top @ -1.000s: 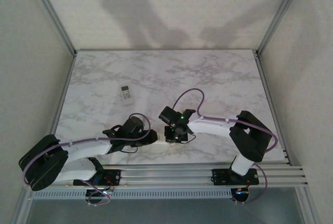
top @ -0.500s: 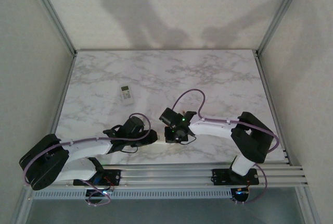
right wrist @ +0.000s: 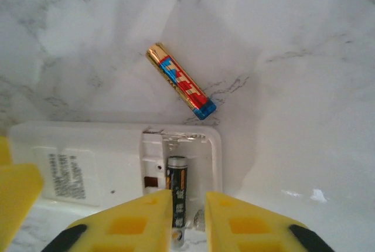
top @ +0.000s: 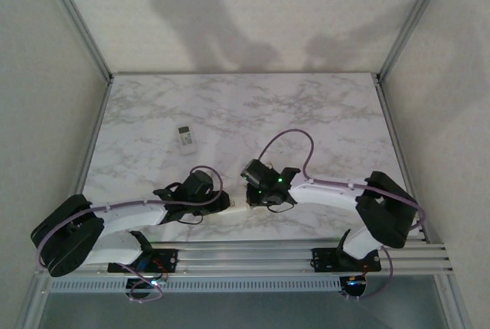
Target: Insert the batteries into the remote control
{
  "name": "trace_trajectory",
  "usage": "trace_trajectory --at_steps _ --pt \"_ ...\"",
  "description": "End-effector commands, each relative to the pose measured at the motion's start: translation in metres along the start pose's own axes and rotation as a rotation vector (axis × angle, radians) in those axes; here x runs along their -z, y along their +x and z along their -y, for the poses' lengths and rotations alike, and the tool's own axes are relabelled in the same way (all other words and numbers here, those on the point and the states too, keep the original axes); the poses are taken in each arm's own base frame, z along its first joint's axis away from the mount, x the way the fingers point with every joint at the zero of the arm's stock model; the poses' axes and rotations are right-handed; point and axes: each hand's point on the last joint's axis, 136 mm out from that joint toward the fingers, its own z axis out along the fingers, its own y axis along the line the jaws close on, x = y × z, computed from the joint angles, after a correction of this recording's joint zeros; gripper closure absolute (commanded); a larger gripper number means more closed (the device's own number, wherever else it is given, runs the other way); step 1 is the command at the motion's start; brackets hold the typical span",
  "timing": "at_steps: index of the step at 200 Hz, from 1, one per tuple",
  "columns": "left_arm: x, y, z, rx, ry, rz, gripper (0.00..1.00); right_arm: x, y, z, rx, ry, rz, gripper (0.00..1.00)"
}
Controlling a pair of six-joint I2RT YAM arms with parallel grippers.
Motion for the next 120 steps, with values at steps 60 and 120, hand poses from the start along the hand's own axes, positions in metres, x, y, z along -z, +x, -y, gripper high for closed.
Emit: trace_trajectory --at_steps 60,120 --pt "-0.012 -0.003 -0.002 -0.040 -0.026 0.009 0.52 -0.009 0.021 0.004 -0.045 -0.007 -0.101 0.74" --pt "-0.012 -0.002 -0.004 -0.040 -0.031 0.006 0.53 -0.020 0.022 -0.006 -0.038 -0.025 -0.129 0.77"
